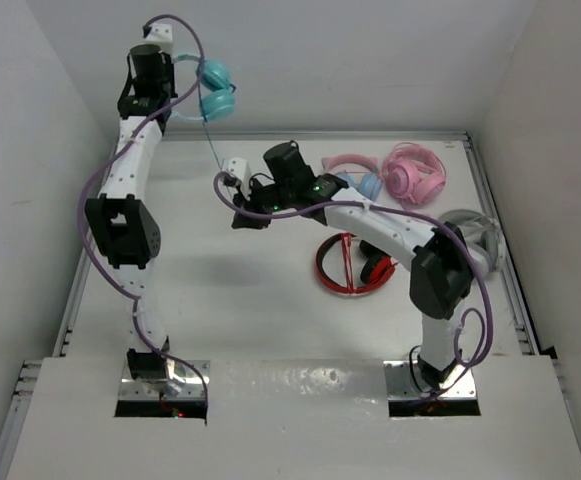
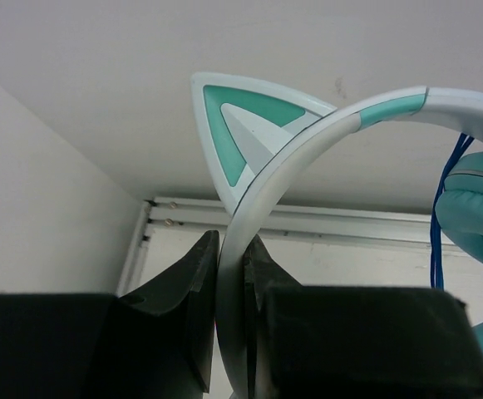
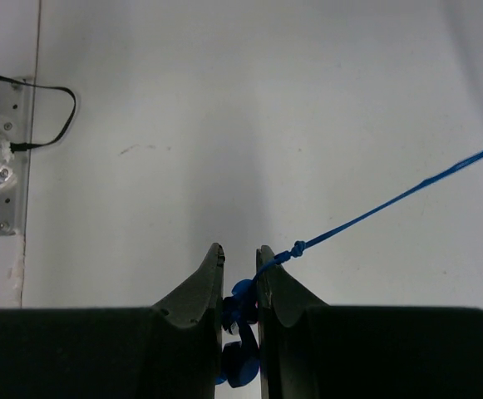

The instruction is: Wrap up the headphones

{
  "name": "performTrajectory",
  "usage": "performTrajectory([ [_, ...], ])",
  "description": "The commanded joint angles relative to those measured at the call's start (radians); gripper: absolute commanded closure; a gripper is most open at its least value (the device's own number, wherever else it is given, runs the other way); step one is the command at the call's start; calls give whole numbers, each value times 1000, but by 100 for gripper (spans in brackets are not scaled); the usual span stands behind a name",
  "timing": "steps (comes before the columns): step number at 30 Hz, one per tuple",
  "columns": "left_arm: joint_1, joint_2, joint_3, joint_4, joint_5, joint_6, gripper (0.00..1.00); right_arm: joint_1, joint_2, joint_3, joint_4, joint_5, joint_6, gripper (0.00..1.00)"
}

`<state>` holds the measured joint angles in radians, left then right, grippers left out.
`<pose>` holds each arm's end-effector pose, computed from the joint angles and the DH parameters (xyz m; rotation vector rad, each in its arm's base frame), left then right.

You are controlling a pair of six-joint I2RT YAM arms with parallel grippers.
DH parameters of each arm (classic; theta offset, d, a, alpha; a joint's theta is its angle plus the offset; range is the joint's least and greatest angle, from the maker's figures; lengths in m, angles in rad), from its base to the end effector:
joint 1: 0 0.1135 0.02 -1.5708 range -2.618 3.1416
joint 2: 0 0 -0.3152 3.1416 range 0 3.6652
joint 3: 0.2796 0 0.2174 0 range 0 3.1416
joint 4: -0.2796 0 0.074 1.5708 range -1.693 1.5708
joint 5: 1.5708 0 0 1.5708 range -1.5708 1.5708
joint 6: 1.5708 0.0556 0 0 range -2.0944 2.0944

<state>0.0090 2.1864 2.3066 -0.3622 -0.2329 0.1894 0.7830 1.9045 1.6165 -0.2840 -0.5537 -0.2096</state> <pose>0.5265 0.0176 0.4248 -0.0021 1.8201 0.3516 0.2931 0.3329 0.3438 -1.3244 1.7419 0.9230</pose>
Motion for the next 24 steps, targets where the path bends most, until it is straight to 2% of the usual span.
performTrajectory([
  [1,-73,-46,-53,245,-97,184,100,21,-65,103,-38,-98,21,100],
  [3,-110,-88,-180,287,-74,266,100,18,-79,149,-32,-74,4,100],
  [5,-116,-125,-246,277,63,250,100,-4,-93,250,-33,-8,-36,100],
  [8,-127,-117,-222,192,170,248,100,-77,-105,315,-41,63,-59,100],
  [9,-132,-123,-226,178,194,261,100,-135,-107,339,-31,72,-56,100],
  [15,-172,-191,-308,92,392,375,100,-306,-107,359,15,146,-66,100],
  [20,-204,-195,-262,-81,512,470,100,-372,-90,362,58,172,-62,100],
  [24,-233,-198,-220,-173,611,505,100,-406,-45,428,86,172,-51,100],
])
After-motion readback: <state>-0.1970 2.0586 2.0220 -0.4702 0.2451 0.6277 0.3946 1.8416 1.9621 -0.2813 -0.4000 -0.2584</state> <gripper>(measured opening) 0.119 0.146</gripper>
